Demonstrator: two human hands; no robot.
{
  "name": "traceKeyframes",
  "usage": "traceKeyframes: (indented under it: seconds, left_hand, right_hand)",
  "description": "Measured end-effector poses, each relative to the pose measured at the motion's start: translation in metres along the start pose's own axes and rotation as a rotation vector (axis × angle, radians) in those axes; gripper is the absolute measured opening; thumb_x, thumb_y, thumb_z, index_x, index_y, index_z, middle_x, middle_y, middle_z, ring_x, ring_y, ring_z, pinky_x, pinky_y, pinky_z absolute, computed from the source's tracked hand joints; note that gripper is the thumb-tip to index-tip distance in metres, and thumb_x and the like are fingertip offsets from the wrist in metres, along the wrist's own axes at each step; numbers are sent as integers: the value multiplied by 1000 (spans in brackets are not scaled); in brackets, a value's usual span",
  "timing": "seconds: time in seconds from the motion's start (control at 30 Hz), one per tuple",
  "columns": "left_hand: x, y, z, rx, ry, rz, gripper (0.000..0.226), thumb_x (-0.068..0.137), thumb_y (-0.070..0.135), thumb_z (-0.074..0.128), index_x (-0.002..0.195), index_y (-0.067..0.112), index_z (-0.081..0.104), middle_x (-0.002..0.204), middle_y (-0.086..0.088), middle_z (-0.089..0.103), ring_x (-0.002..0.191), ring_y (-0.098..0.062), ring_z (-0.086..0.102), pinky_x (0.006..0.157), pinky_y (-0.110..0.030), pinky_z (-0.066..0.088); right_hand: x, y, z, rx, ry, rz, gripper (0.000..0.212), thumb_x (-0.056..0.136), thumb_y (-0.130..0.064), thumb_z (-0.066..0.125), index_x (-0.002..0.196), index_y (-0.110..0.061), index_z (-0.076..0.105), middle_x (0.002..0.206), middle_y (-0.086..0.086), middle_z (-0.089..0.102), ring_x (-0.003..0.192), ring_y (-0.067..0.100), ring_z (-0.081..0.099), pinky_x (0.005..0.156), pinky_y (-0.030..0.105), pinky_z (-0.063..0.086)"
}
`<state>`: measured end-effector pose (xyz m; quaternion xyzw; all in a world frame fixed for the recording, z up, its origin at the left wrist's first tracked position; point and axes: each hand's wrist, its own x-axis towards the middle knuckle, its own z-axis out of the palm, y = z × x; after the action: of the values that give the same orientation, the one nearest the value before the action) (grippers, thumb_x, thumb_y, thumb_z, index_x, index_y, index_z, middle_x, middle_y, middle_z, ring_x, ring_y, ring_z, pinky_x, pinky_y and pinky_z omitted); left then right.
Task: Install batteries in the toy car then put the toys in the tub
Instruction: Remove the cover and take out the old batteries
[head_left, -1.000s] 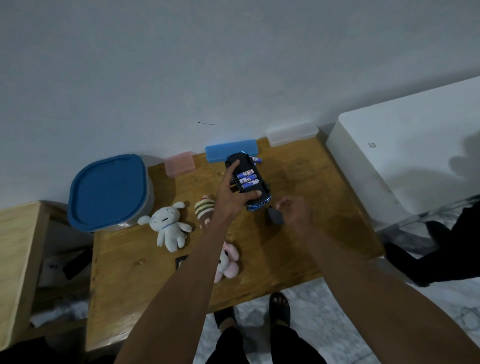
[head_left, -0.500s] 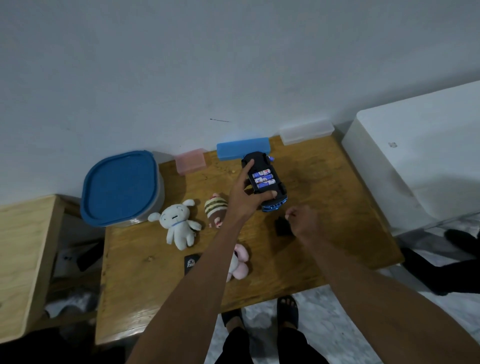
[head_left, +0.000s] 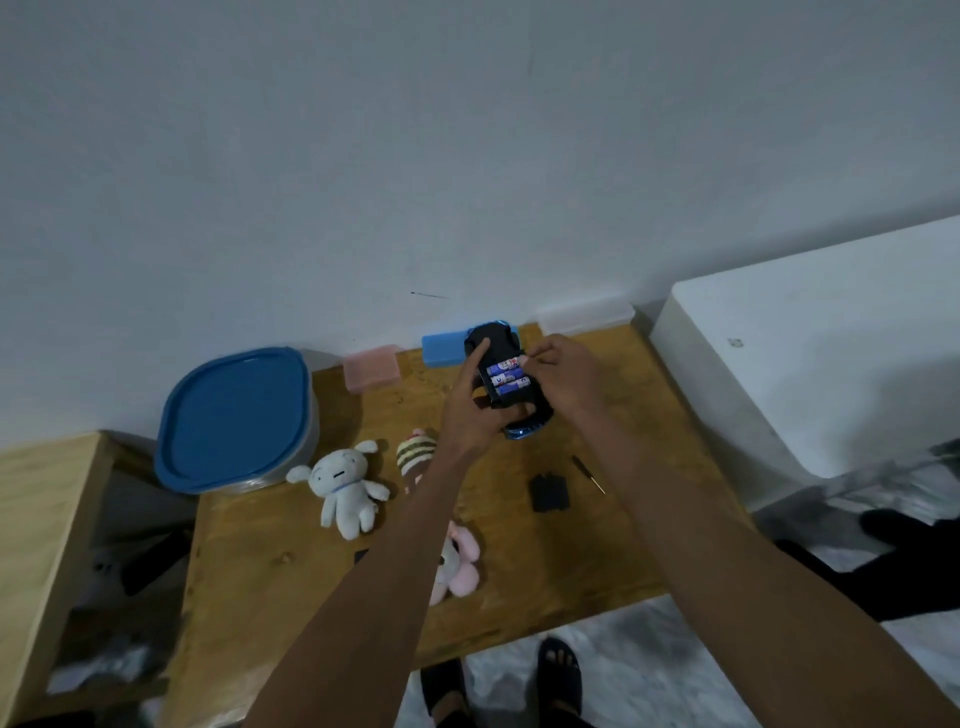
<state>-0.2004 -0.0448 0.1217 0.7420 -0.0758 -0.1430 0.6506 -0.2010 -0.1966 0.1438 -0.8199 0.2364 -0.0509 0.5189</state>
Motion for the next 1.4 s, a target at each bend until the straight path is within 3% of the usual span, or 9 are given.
traceKeyframes:
  seconds: [0.1, 0.2, 0.27, 0.4, 0.57, 0.83, 1.03, 1.23, 1.4]
  left_hand:
    - [0, 8, 0, 4, -8, 5, 104, 69, 4, 90, 153, 29, 34, 141, -3, 52, 115, -15, 60, 88, -26, 58]
    - [1, 8, -2, 37, -20, 19, 106, 68, 7, 91, 155, 25, 33, 140, -2, 52, 111, -8, 59, 87, -24, 56]
    - [2, 7, -3, 50, -13, 22, 106, 68, 9, 92, 155, 25, 33, 141, -2, 53, 113, -11, 59, 89, -25, 55]
    - [-1, 7, -1, 98, 3, 40, 104, 71, 7, 89, 156, 25, 31, 145, -4, 51, 117, -15, 57, 91, -29, 55]
    - [-2, 0, 4, 109, 33, 43, 106, 73, 4, 87, 158, 27, 28, 143, 6, 47, 121, -21, 58, 96, -53, 56]
    - [-5, -6, 7, 171, 25, 75, 108, 72, 13, 89, 158, 27, 26, 142, 10, 48, 129, -22, 56, 98, -53, 54]
    - [-1, -3, 5, 142, 3, 35, 108, 72, 7, 88, 158, 28, 27, 136, 13, 48, 122, -17, 57, 97, -50, 56]
    - [3, 2, 5, 110, 21, 12, 105, 75, -1, 84, 158, 29, 28, 139, 8, 51, 123, -18, 58, 94, -51, 57]
    - [6, 7, 5, 80, -8, 21, 103, 76, -3, 84, 158, 26, 28, 148, -5, 50, 126, -19, 57, 94, -43, 58]
  right_hand:
    - [-2, -9, 1, -74, 27, -47, 11, 92, -21, 70, 100, -18, 63, 99, 4, 72, 75, 9, 63, 47, 6, 37]
    - [-5, -14, 3, -109, 35, -77, 5, 94, -17, 67, 99, -16, 64, 102, 7, 73, 76, 12, 61, 43, 4, 36]
    - [-6, -16, 5, -133, 45, -75, 5, 94, -16, 67, 98, -13, 68, 103, 8, 73, 77, 12, 61, 43, 3, 37]
    - [-6, -17, 13, -211, 88, -62, 8, 93, -19, 67, 98, -16, 73, 103, 3, 74, 79, 13, 63, 51, 11, 39]
    - [-7, -25, 22, -276, 125, -19, 14, 95, -24, 65, 102, -16, 74, 103, 2, 72, 78, 13, 59, 54, 18, 39]
    - [-11, -25, 24, -142, 126, 78, 20, 96, -22, 64, 102, -6, 75, 102, 11, 74, 84, 22, 69, 76, 33, 58]
    - [-13, -25, 22, 4, 136, 116, 15, 93, -23, 69, 96, -9, 68, 97, 4, 69, 80, 16, 63, 58, 17, 44]
    - [-18, -28, 21, 21, 182, -22, 13, 89, -23, 74, 89, -17, 62, 85, -8, 62, 76, 6, 61, 64, 20, 51]
    - [-22, -33, 12, 111, 186, -95, 16, 89, -17, 73, 99, -17, 60, 82, -14, 61, 69, -4, 58, 51, 5, 43]
